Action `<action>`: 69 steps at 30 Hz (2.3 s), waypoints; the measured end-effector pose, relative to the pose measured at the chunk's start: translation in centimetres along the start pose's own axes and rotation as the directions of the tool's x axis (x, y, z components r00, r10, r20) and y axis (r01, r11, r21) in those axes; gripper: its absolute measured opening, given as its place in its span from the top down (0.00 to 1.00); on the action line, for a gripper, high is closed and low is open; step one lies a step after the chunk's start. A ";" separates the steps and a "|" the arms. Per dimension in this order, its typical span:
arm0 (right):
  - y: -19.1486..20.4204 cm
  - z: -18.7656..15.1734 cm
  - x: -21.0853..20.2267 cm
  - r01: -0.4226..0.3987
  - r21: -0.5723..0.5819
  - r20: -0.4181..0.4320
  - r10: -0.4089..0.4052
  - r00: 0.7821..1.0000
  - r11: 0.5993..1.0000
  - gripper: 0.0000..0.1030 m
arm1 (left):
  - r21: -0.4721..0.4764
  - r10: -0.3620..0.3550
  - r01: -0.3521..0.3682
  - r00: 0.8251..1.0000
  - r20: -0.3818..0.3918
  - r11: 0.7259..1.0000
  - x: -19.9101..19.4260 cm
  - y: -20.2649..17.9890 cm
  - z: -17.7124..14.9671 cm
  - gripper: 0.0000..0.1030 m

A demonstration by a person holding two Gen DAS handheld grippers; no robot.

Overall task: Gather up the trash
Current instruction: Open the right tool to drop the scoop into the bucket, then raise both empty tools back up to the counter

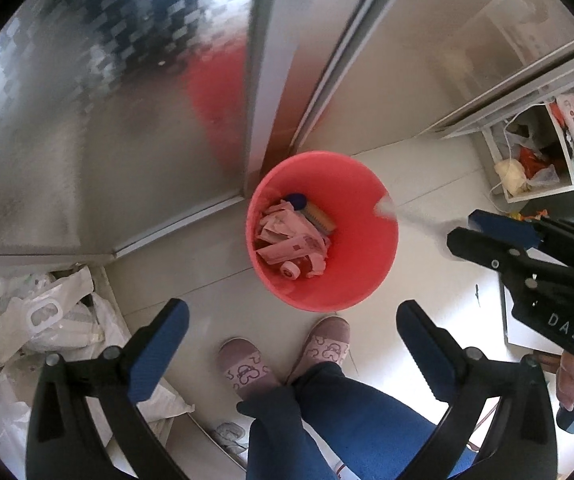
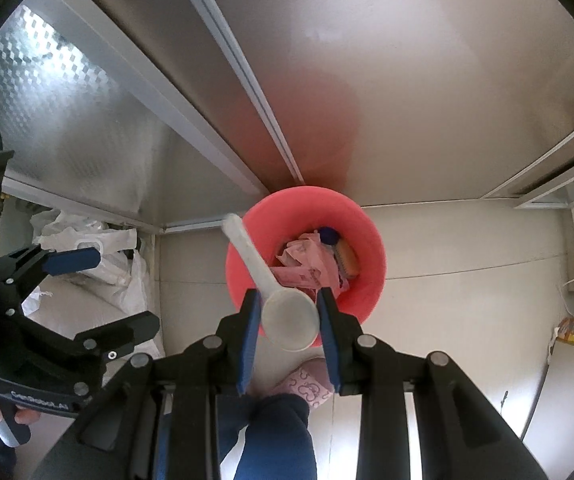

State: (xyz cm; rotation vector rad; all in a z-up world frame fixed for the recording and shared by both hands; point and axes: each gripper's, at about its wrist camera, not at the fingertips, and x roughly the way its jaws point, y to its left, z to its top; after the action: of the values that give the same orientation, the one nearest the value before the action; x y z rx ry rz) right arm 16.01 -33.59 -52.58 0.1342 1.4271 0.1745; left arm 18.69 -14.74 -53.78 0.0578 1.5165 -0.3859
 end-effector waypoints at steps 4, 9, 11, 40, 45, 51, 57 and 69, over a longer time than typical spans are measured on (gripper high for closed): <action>0.1 -0.1 -0.1 0.006 0.015 0.022 -0.006 1.000 1.000 0.29 | -0.005 -0.005 0.005 1.000 -0.007 1.000 0.1 0.3 0.1 0.00; -0.1 -0.6 -0.2 0.005 0.041 0.007 -0.006 1.000 0.999 0.25 | -0.001 -0.003 0.003 1.000 -0.006 1.000 -0.6 0.1 0.0 0.00; 0.3 -0.8 -0.6 0.015 0.043 0.007 -0.015 1.000 0.999 0.18 | -0.003 -0.013 0.013 1.000 -0.010 1.000 -1.1 0.0 0.0 0.00; 4.2 -2.0 -22.1 -0.034 0.104 0.118 0.021 0.993 0.994 0.01 | 0.151 0.079 -0.084 0.996 0.035 0.985 -25.2 -6.3 -0.7 0.00; 5.7 -1.2 -26.6 -0.016 0.067 0.163 0.004 0.987 0.998 0.01 | 0.128 0.101 -0.111 0.992 0.080 0.986 -29.5 -6.1 -0.4 0.00; 7.1 -0.1 -31.0 -0.062 0.023 0.215 0.055 0.975 0.998 0.01 | 0.069 0.073 -0.085 0.984 0.165 0.994 -34.5 -5.8 -0.6 0.00; 8.7 0.9 -33.9 -0.069 -0.037 0.278 0.077 0.958 0.997 0.01 | -0.016 0.087 -0.086 0.968 0.236 0.996 -37.9 -4.7 -1.4 0.00; 15.9 5.6 -37.7 -0.080 -0.294 0.311 0.175 0.934 0.953 0.01 | -0.207 0.206 -0.143 0.923 0.324 0.968 -45.3 1.5 -1.5 0.00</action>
State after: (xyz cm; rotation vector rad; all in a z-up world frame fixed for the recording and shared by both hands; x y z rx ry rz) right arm 15.88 -25.51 -12.05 0.0241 1.0423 0.4383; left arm 17.40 -3.40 -9.87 -0.0161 1.1821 -0.1048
